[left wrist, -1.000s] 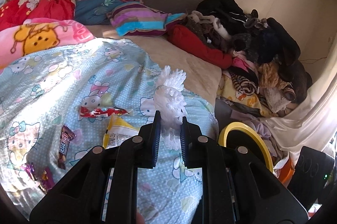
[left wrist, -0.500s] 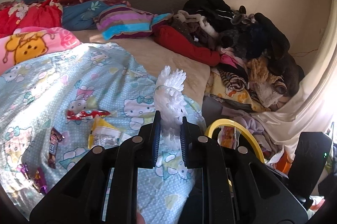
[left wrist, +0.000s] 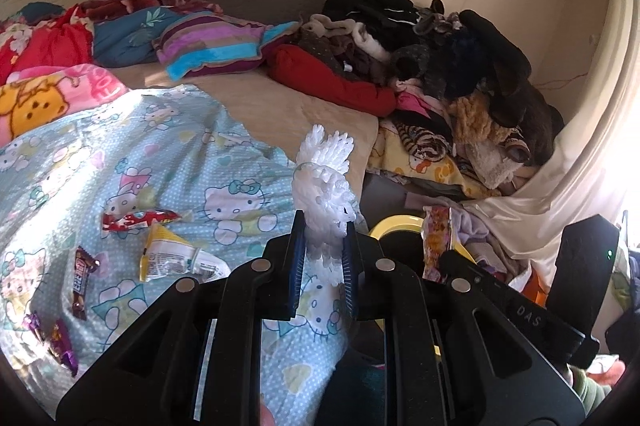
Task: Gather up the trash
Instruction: 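Lift the foam net with the left tool while the right tool carries the wrapper to the bin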
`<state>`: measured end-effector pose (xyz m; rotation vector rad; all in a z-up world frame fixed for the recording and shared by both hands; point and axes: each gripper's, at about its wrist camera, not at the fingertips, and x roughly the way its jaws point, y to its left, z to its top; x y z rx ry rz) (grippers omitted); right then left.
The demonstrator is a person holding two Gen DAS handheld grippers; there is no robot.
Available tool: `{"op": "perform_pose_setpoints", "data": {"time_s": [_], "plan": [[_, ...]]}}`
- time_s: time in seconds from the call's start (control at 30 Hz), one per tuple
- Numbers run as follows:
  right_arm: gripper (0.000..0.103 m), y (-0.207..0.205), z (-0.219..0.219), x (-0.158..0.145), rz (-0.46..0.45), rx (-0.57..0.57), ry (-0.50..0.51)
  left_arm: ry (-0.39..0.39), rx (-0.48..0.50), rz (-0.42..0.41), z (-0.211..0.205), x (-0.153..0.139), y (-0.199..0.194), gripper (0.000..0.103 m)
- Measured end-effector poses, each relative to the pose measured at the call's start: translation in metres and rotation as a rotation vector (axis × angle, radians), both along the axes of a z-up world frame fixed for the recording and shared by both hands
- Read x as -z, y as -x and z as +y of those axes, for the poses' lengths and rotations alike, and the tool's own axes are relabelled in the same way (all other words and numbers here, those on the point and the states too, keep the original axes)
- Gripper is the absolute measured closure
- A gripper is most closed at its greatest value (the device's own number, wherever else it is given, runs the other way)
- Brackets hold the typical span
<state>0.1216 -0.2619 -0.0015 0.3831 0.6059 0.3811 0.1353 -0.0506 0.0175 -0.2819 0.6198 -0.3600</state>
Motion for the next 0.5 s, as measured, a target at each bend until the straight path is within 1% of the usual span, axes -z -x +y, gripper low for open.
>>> {"op": "perform_pose_setpoints", "data": {"time_s": [0.5], "plan": [[0.100,0.005,-0.042,-0.004,-0.013,0.085,-0.029,-0.024,0.060,-0.014,-0.027,-0.004,0.007,0.092]]}}
